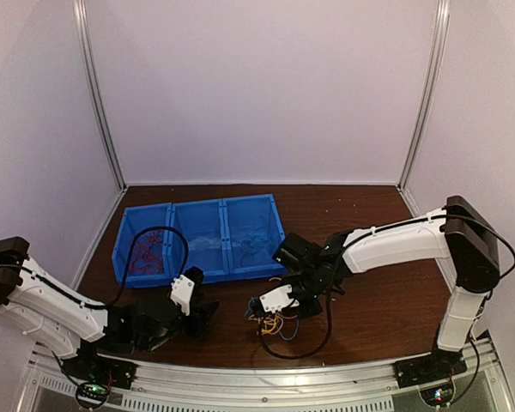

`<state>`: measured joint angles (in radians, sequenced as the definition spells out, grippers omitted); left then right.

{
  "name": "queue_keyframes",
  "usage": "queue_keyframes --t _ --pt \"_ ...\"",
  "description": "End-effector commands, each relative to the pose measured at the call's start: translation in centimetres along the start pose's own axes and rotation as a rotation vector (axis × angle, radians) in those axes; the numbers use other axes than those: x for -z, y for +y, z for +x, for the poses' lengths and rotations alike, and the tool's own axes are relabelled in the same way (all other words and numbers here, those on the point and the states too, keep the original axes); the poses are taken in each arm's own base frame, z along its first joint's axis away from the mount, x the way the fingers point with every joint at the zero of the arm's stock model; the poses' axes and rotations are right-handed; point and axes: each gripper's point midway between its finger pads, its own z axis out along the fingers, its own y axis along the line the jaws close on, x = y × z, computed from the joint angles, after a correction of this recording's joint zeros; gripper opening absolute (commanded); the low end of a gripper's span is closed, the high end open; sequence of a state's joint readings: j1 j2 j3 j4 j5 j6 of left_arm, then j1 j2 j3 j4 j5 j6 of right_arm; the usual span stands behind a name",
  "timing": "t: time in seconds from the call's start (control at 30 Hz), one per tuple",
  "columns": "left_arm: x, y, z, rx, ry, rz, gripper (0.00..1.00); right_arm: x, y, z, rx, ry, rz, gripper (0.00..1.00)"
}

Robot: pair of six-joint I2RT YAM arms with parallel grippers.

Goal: Untangle the cables

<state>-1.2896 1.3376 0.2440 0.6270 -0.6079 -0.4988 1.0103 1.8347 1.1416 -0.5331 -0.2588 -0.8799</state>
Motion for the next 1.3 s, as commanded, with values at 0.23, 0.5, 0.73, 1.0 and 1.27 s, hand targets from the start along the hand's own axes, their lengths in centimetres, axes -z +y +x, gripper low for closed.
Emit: queue_keyframes --t 0.23,0.5,0.73,1.0,1.27 --pt "0.0 -2.5 -4.1 -0.059 -0.098 0.080 0.47 10.0 1.2 -5.7 -0.031 -0.214 -0.067 0.00" --pt "-0.9 -4.0 -5.0 -0.093 -0.089 0.103 0.48 8.9 0.8 -3.5 -0.109 -0.191 0.003 0.04" --pt "-1.2 -4.3 -4.7 -0.085 -0.068 0.108 0.47 6.0 -0.6 0.3 -0.308 -0.220 -0.038 0.23" --pt "-1.1 -3.9 -4.1 -0.078 -0.047 0.095 0.47 4.7 -2.1 1.3 -0.464 -0.298 -0.181 0.35" --pt "-0.9 -3.8 -3.9 -0.067 -0.053 0.103 0.47 3.3 -2.3 -0.1 -0.512 -0.324 -0.306 0.39"
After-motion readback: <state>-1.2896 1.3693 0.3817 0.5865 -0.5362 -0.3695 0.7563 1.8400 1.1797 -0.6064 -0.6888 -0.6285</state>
